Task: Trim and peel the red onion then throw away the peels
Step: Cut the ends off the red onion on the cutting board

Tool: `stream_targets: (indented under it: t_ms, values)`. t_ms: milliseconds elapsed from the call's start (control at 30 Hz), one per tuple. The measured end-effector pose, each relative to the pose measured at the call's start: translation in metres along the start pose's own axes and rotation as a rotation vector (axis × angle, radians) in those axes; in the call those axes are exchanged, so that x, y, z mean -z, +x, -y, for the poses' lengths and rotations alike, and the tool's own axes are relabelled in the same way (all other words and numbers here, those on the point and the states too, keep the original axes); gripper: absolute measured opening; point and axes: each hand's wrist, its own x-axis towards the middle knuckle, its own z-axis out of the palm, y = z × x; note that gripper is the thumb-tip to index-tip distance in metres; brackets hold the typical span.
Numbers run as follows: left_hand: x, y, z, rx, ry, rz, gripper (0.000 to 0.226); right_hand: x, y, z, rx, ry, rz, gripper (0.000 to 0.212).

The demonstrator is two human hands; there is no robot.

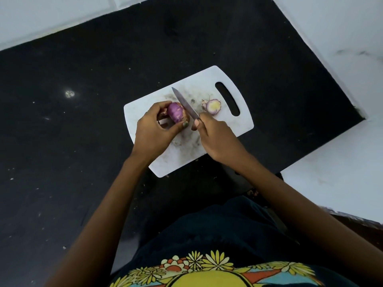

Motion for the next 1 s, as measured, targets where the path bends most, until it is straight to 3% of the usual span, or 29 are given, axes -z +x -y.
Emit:
stream_targets:
  t_ms: [233, 1000]
  values:
    - [-0.002, 0.001, 0.0, -0.013, 0.006, -0.02, 0.054, 0.004, 0.0, 0.012, -0.067, -0.164, 0.051, 0.018]
    - [-0.008, 0.009, 0.004, -0.085, 0.097, -0.089, 0.05, 0.008, 0.009, 0.013, -0.144, -0.147, 0.167, 0.017]
